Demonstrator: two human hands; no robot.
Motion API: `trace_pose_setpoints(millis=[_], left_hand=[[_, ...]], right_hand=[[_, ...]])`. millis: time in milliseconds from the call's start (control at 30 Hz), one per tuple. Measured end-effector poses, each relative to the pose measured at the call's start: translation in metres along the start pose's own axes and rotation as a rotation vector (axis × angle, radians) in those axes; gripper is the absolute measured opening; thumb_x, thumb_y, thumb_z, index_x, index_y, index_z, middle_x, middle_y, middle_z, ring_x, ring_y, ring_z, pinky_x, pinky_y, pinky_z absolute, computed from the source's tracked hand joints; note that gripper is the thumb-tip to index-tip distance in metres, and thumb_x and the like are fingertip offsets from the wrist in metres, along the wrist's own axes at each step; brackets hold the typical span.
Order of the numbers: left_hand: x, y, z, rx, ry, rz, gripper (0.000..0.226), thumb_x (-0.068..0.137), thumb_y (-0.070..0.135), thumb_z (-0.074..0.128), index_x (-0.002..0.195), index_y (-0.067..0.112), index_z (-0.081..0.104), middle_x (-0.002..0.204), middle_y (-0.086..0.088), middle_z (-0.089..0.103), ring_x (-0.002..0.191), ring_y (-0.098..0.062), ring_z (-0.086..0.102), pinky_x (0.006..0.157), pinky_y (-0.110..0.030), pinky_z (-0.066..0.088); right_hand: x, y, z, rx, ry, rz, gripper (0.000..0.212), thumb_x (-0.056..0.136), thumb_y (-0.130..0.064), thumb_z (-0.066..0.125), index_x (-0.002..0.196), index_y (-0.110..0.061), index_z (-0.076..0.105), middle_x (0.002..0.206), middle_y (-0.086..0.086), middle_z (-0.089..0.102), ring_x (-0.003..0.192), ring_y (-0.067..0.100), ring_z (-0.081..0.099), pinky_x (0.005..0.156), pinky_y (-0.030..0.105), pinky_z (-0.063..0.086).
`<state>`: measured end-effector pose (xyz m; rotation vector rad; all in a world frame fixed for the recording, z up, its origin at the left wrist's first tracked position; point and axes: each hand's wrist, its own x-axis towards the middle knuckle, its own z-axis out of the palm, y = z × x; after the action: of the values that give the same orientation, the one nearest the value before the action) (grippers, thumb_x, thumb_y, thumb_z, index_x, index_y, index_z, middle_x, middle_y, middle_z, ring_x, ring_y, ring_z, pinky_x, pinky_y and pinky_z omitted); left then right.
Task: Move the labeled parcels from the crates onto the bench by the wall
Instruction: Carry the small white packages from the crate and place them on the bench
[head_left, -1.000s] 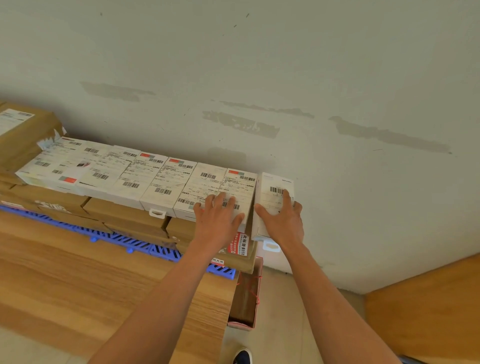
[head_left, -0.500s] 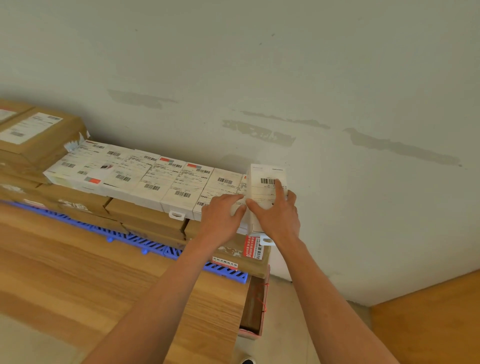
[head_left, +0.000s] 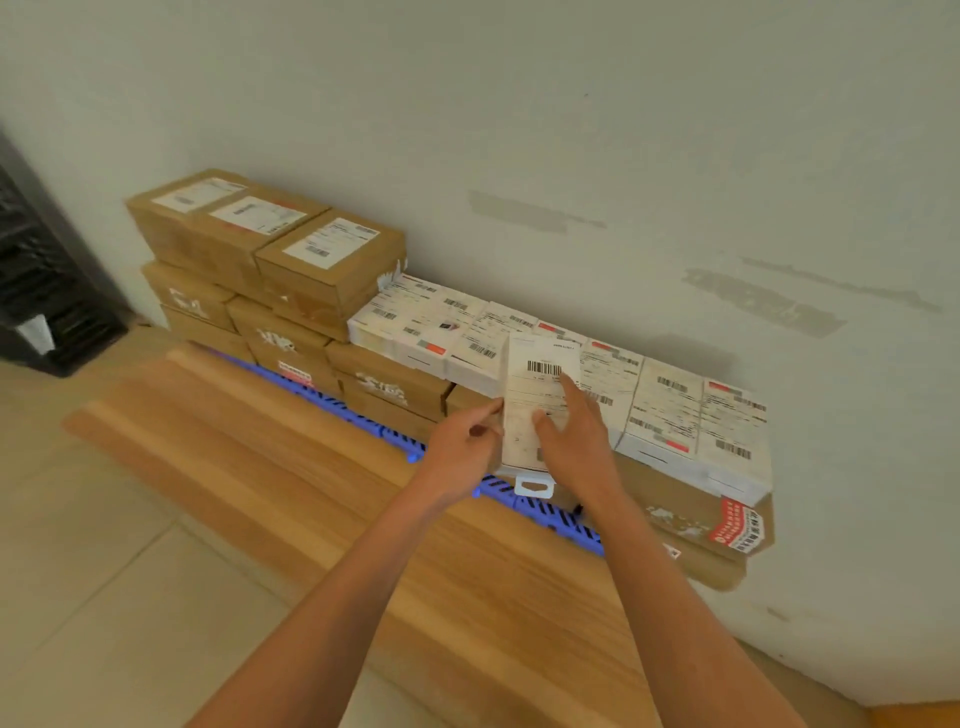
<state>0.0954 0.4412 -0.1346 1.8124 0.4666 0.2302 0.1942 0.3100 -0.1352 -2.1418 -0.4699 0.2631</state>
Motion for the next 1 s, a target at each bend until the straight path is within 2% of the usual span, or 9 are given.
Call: trace_pose_setpoints(millis=[100, 200, 467, 567, 633, 733, 800, 867, 1000], left_hand=[[-0.015, -0.019, -0.059, -0.007, 0.028, 0.005, 0.047, 0.102, 0.01, 0.056, 0.146, 0.027, 0.053, 0.126, 0.01, 0.061, 0.106, -0.007, 0.062, 0.076, -0.017, 0.056], [-0.02, -0.035, -0.104, 0.009, 0.066, -0.008, 0.05, 0.1, 0.009, 0.059, 0.147, 0.027, 0.052, 0.128, 0.007, 0.064, 0.108, -0.004, 0.06, 0.073, -0.014, 0.055], [0.023, -0.056, -0.169, -0.043, 0.198, -0.005, 0.045, 0.097, 0.002, 0.059, 0.135, 0.026, 0.063, 0.123, 0.011, 0.069, 0.111, -0.005, 0.063, 0.087, -0.026, 0.058], [0.057, -0.054, -0.185, -0.017, 0.207, -0.01, 0.04, 0.098, 0.003, 0.059, 0.128, 0.029, 0.065, 0.116, 0.006, 0.07, 0.099, -0.011, 0.067, 0.079, -0.032, 0.061], [0.08, -0.051, -0.191, 0.023, 0.203, -0.015, 0.039, 0.099, 0.004, 0.057, 0.123, 0.034, 0.066, 0.109, 0.004, 0.07, 0.093, -0.018, 0.068, 0.078, -0.038, 0.06], [0.115, -0.047, -0.198, 0.243, 0.172, 0.048, 0.037, 0.101, 0.007, 0.055, 0.131, 0.026, 0.065, 0.131, 0.007, 0.063, 0.113, -0.014, 0.061, 0.097, -0.034, 0.054], [0.139, -0.043, -0.205, 0.458, 0.121, 0.121, 0.038, 0.102, 0.012, 0.054, 0.138, 0.023, 0.059, 0.143, 0.006, 0.056, 0.127, -0.014, 0.051, 0.108, -0.03, 0.043], [0.159, -0.04, -0.211, 0.757, 0.083, 0.206, 0.041, 0.103, 0.02, 0.049, 0.144, 0.023, 0.053, 0.146, 0.006, 0.053, 0.131, -0.018, 0.042, 0.106, -0.035, 0.039], [0.188, -0.045, -0.221, 1.103, 0.058, 0.307, 0.042, 0.103, 0.031, 0.043, 0.143, 0.027, 0.05, 0.141, 0.007, 0.055, 0.13, -0.02, 0.036, 0.1, -0.042, 0.032]], right_hand=[[-0.015, -0.034, 0.048, 0.019, -0.038, -0.006, 0.06, 0.103, -0.018, 0.05, 0.157, -0.025, 0.026, 0.141, -0.006, 0.037, 0.121, 0.015, 0.047, 0.076, 0.008, 0.05], [-0.022, -0.061, 0.081, 0.024, -0.058, -0.027, 0.063, 0.1, -0.017, 0.053, 0.156, -0.029, 0.027, 0.153, -0.002, 0.036, 0.133, 0.02, 0.046, 0.098, 0.036, 0.053], [0.003, -0.095, 0.135, 0.107, -0.143, -0.073, 0.07, 0.089, -0.018, 0.072, 0.15, -0.029, 0.039, 0.154, -0.01, 0.037, 0.137, 0.012, 0.041, 0.105, 0.036, 0.049], [0.03, -0.098, 0.146, 0.114, -0.222, -0.075, 0.084, 0.08, -0.029, 0.082, 0.151, -0.036, 0.036, 0.162, -0.016, 0.02, 0.137, 0.013, 0.041, 0.096, 0.035, 0.056], [0.05, -0.101, 0.151, 0.076, -0.263, -0.07, 0.1, 0.074, -0.034, 0.088, 0.155, -0.036, 0.029, 0.163, -0.022, 0.004, 0.14, 0.01, 0.035, 0.104, 0.036, 0.051], [0.082, -0.105, 0.158, 0.082, -0.243, -0.057, 0.103, 0.074, -0.031, 0.089, 0.157, -0.031, 0.027, 0.167, -0.011, 0.002, 0.145, 0.015, 0.029, 0.112, 0.028, 0.041], [0.102, -0.112, 0.162, 0.082, -0.22, -0.047, 0.099, 0.076, -0.026, 0.087, 0.157, -0.026, 0.03, 0.163, -0.009, 0.014, 0.134, 0.011, 0.039, 0.093, 0.006, 0.04], [0.122, -0.113, 0.167, 0.073, -0.218, -0.043, 0.096, 0.077, -0.025, 0.086, 0.156, -0.022, 0.032, 0.156, -0.012, 0.025, 0.128, 0.008, 0.043, 0.076, 0.0, 0.037], [0.147, -0.118, 0.175, 0.04, -0.239, 0.017, 0.091, 0.083, -0.023, 0.082, 0.158, -0.022, 0.03, 0.164, -0.005, 0.015, 0.137, 0.01, 0.034, 0.092, 0.005, 0.024]])
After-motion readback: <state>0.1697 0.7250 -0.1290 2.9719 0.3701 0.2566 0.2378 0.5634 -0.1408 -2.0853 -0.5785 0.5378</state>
